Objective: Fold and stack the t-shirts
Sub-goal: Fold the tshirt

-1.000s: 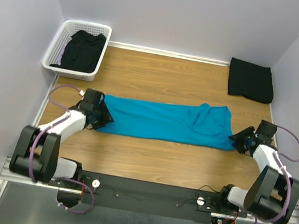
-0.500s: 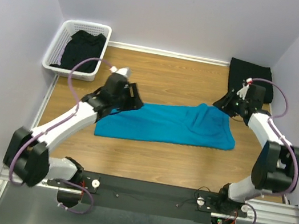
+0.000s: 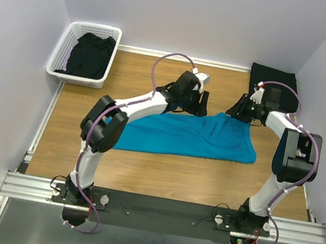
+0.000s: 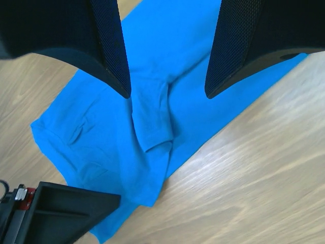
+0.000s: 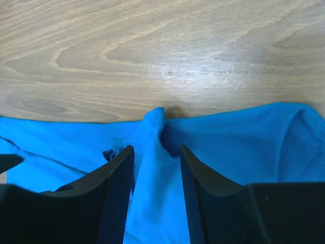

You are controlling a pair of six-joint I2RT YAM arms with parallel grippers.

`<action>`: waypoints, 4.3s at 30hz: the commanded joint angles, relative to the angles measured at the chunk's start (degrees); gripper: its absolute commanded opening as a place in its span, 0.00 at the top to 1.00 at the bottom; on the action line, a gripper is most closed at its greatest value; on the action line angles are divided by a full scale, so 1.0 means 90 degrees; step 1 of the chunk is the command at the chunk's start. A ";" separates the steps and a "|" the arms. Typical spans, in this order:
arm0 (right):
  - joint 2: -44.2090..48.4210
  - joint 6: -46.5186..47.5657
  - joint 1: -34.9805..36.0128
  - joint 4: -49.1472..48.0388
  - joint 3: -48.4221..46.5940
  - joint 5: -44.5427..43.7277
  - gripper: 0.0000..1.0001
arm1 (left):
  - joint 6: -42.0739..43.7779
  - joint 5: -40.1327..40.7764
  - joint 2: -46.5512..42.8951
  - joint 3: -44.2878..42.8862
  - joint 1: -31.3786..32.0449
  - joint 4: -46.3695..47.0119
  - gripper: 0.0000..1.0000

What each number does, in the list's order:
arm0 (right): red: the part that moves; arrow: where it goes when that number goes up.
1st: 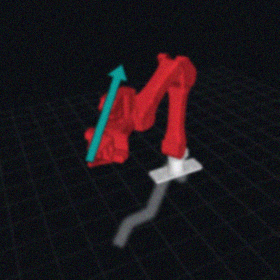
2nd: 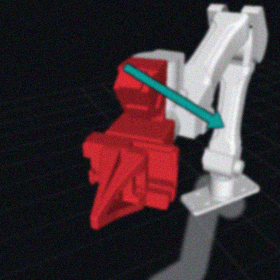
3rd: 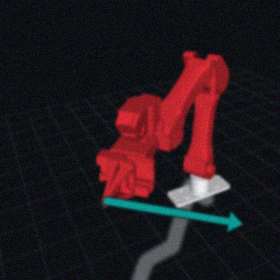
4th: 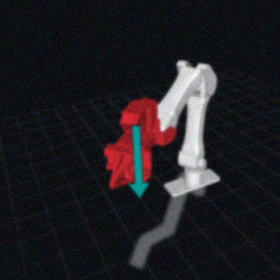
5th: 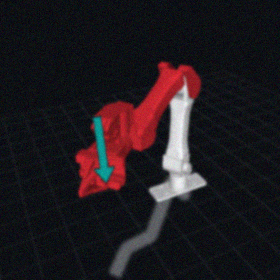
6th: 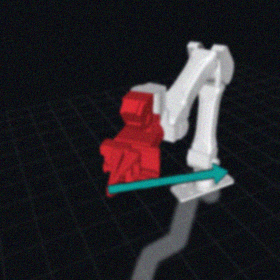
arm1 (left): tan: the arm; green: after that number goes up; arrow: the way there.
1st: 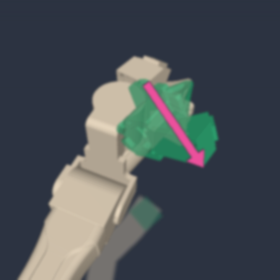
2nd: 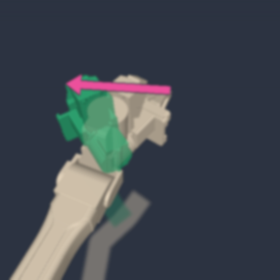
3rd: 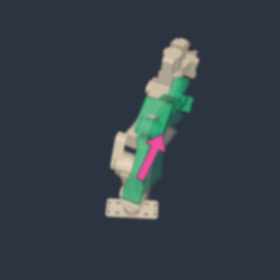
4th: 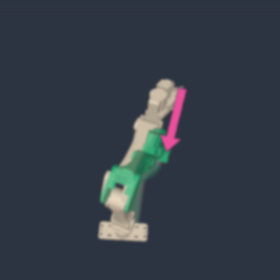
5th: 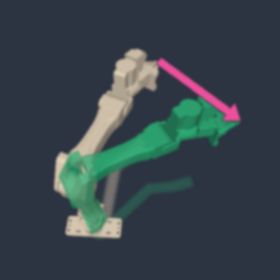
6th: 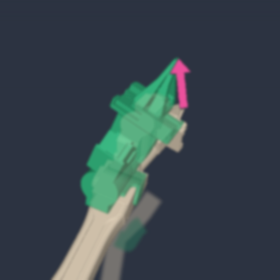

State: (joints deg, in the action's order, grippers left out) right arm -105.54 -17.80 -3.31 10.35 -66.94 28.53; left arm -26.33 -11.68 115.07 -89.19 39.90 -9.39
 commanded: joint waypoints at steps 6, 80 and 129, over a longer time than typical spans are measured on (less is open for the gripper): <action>-0.0344 0.0269 0.0046 0.0002 -0.0356 0.0345 0.51 | 0.0943 -0.1084 0.1130 -0.0862 0.0147 0.0154 0.31; -0.1614 0.1021 0.0094 -0.0007 -0.1371 0.0932 0.93 | 0.0523 -0.1397 0.1189 0.0213 -0.0361 0.1287 0.90; 0.2462 -0.1577 0.0524 0.0228 0.3239 -0.1832 0.32 | -0.1391 0.0508 -0.2267 0.4840 -0.2255 -0.0187 0.46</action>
State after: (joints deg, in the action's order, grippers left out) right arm -78.06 -30.63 1.06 14.52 -36.84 15.62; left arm -36.97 -7.64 94.98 -49.84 21.69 -7.22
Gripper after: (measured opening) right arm 0.675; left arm 0.533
